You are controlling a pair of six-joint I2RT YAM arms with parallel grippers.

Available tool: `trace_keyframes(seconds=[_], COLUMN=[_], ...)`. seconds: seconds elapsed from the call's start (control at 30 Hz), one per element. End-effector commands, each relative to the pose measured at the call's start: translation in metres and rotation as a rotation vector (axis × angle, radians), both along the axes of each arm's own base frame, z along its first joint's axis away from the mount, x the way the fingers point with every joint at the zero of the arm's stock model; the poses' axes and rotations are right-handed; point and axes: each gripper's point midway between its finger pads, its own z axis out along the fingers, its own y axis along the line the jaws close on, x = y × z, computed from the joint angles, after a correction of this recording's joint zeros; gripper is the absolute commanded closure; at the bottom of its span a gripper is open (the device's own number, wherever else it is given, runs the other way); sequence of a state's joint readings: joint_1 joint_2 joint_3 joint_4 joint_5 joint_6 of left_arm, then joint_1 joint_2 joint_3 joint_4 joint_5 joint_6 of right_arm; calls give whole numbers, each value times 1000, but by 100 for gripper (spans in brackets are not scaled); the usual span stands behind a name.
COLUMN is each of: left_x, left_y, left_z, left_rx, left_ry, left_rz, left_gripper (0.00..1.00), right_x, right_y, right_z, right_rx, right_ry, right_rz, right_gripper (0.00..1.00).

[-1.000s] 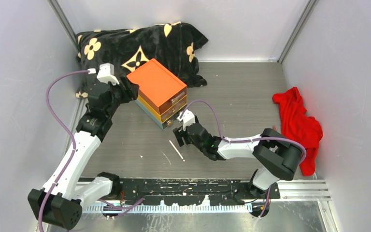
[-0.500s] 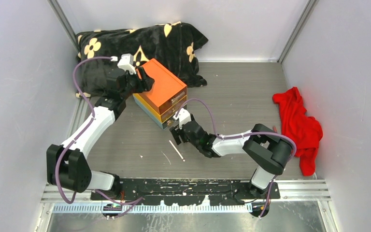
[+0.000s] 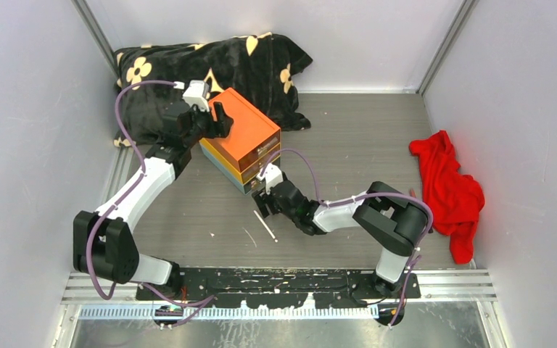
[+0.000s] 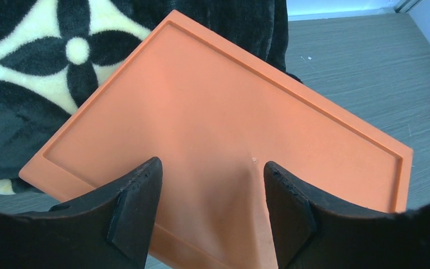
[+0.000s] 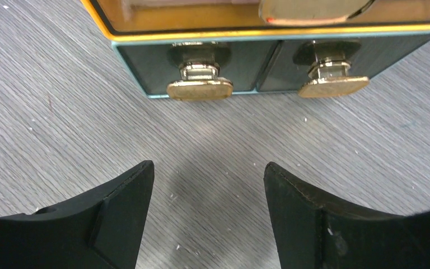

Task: Organize the makeup
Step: Open the drawer in the storage box.

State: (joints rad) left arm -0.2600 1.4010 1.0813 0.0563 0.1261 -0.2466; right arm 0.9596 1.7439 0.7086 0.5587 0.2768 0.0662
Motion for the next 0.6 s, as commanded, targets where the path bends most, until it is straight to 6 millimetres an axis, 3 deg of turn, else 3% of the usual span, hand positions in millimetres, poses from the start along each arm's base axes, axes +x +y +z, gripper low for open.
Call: trace_keyframes(seconds=[0.0, 0.27, 0.57], left_x=[-16, -20, -21], left_y=[8, 7, 7], left_z=[-65, -83, -97], left_rx=[108, 120, 125], left_ry=[170, 210, 230], left_rz=[-15, -33, -37], left_gripper=[32, 33, 34], right_x=[13, 19, 17], right_y=[22, 17, 39], right_z=[40, 53, 49], right_rx=[158, 219, 250], right_ry=[-79, -129, -106], right_rz=[28, 13, 123], right_gripper=[25, 24, 25])
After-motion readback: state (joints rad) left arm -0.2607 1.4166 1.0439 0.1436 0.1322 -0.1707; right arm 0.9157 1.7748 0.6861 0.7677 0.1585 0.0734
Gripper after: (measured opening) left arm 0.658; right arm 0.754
